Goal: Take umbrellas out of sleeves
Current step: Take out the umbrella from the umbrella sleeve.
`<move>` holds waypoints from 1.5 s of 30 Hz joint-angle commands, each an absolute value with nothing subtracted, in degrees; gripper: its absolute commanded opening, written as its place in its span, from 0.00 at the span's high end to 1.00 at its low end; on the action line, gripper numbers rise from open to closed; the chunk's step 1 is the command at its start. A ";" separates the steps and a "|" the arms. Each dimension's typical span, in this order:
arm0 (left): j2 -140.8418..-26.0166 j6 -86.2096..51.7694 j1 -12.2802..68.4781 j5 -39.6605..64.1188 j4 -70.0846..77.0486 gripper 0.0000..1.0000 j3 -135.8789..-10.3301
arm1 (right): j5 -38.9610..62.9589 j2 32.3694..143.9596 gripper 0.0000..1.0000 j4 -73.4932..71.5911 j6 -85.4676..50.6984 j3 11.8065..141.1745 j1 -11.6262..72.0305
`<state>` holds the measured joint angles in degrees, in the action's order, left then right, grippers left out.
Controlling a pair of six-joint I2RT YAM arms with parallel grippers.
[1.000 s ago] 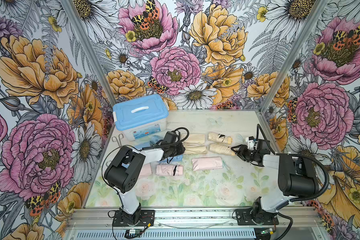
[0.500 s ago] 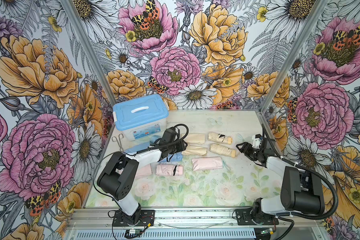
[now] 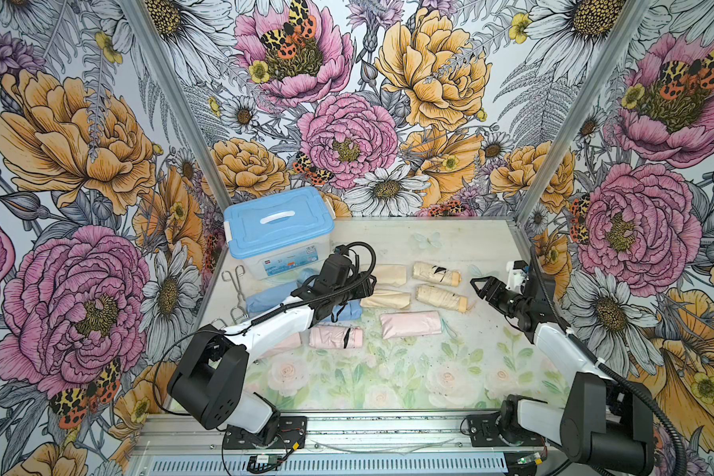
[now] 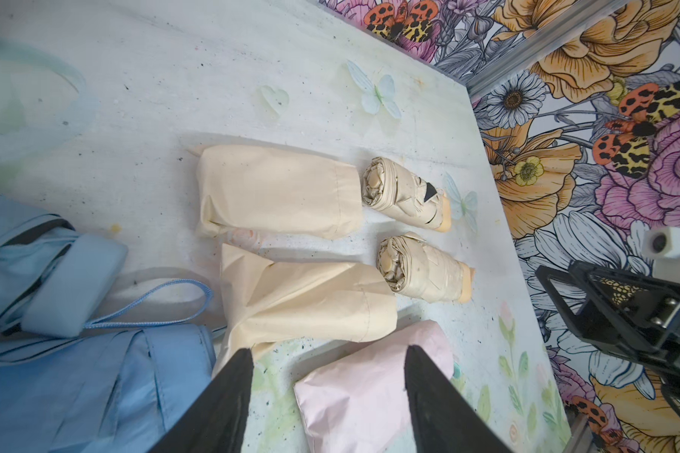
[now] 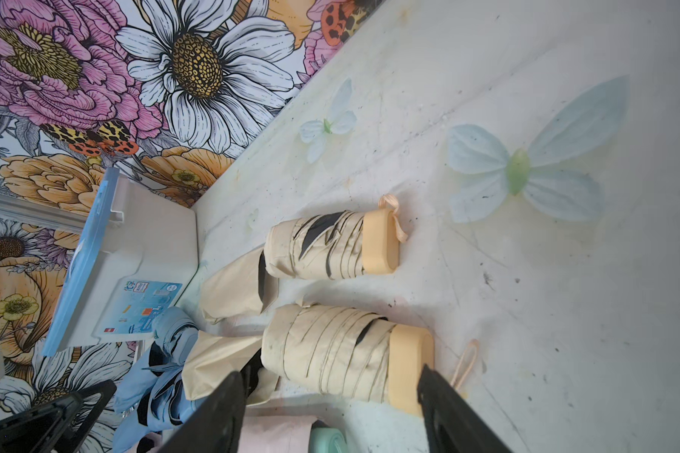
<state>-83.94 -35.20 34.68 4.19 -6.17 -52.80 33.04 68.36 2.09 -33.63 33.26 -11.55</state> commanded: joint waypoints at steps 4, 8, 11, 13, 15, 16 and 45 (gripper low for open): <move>-82.27 -33.93 37.74 0.83 -7.21 0.36 -52.73 | 31.70 66.56 0.26 5.40 -33.73 32.78 -7.83; -81.68 -34.34 39.24 0.31 -6.53 0.35 -52.26 | 30.89 66.72 0.26 6.23 -33.64 32.78 -5.83; -81.34 -34.78 40.15 -0.08 -5.61 0.32 -51.45 | 30.60 67.35 0.26 6.48 -33.56 32.78 -4.51; -81.30 -34.98 40.49 -0.17 -5.25 0.32 -50.96 | 30.49 67.89 0.26 6.60 -33.65 32.78 -3.81; -81.21 -35.16 40.94 -0.09 -4.94 0.32 -50.51 | 30.51 68.35 0.26 6.72 -33.81 32.72 -3.17; -81.12 -35.16 41.10 -0.26 -4.92 0.32 -50.34 | 30.48 68.30 0.26 6.78 -33.83 32.65 -2.77; -84.20 -47.65 47.64 4.92 7.47 0.30 -38.29 | 30.23 69.27 0.25 7.07 -33.14 27.31 1.58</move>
